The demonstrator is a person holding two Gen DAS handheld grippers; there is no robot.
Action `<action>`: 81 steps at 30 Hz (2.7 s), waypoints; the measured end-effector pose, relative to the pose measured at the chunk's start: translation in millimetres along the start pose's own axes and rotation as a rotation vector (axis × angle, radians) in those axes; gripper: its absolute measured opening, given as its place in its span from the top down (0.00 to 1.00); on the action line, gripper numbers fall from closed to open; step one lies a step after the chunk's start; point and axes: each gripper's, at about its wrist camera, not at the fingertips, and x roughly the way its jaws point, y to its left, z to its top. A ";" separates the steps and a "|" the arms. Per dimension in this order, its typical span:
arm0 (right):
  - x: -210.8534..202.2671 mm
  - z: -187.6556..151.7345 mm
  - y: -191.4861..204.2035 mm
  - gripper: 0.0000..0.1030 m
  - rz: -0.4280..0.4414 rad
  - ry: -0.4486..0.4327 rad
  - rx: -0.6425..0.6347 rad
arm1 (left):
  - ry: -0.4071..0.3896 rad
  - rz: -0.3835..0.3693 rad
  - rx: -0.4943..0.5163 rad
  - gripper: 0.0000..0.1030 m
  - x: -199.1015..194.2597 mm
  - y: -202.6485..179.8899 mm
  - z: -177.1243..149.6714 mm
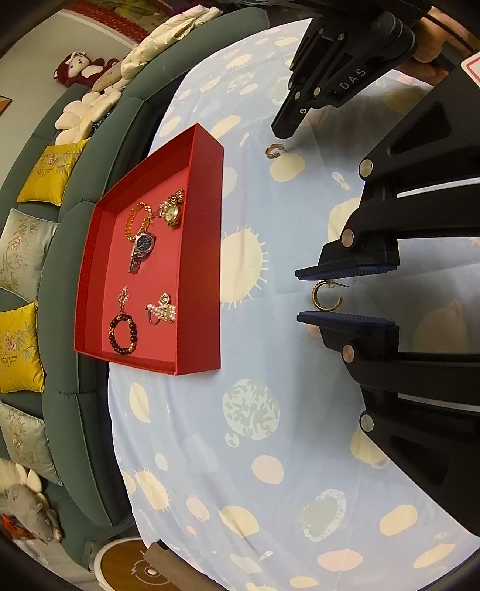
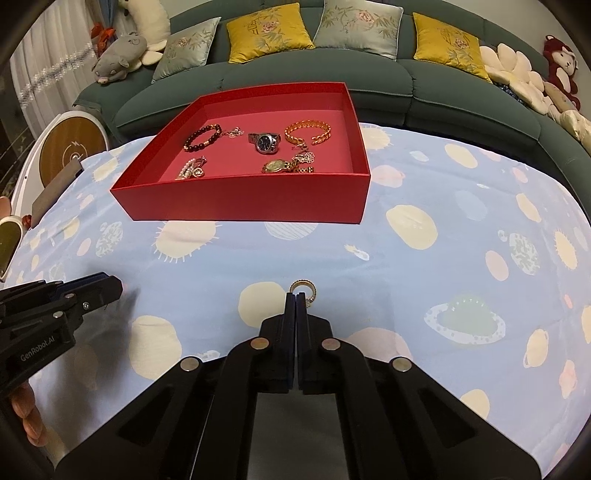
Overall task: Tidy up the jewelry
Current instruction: 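Carry the gold hoop earring into the red tray and open the right tool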
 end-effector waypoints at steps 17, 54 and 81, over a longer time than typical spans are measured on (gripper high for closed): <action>22.7 3.0 6.1 0.68 -0.007 0.016 0.014 | -0.023 -0.033 -0.023 0.86 -15.6 5.1 6.6; -68.3 68.6 19.5 0.84 0.079 -0.192 0.054 | -0.186 -0.076 -0.097 0.86 -68.9 5.5 67.3; 86.9 225.0 -14.2 0.84 0.124 -0.062 0.184 | -0.134 0.006 0.003 0.86 83.1 -11.0 242.2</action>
